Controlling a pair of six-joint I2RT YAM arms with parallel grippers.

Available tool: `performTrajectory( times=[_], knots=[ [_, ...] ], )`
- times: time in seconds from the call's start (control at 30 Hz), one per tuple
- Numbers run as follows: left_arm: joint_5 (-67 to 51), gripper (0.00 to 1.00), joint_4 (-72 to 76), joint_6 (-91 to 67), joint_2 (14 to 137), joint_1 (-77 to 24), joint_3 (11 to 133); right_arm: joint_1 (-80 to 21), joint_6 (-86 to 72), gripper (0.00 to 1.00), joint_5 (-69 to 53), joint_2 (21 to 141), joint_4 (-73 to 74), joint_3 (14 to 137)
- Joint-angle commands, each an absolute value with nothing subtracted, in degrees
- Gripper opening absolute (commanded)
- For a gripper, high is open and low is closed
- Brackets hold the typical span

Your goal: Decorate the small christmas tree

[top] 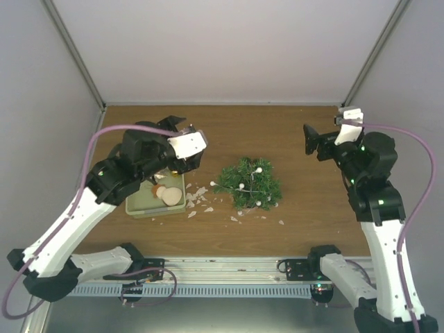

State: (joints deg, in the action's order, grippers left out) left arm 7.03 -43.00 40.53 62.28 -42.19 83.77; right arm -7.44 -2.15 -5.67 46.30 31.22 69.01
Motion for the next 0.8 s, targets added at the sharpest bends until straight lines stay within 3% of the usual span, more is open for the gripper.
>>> performTrajectory(
  times=[0.0,0.17,0.3,0.47,0.77],
  knots=[
    [8.0,0.99,-30.6,37.7,63.3,-36.9,78.2,-7.6,-2.6,1.00,-7.1,50.1,27.8,69.8],
    [5.8,0.99,-25.0,33.5,63.3,-30.5,74.6,-7.6,-0.6,1.00,-10.4,54.0,29.5,72.9],
    [2.3,0.99,-18.9,27.1,65.1,-20.8,72.9,-7.5,0.4,1.00,-5.6,57.0,30.0,75.3],
    [-11.7,0.99,-16.7,18.1,68.8,-5.4,71.1,-5.0,0.4,1.00,-6.7,61.2,32.0,79.8],
    [-29.8,0.99,-11.5,15.8,68.2,6.5,60.9,1.2,0.1,0.96,-14.6,68.4,32.4,85.7]
  ],
)
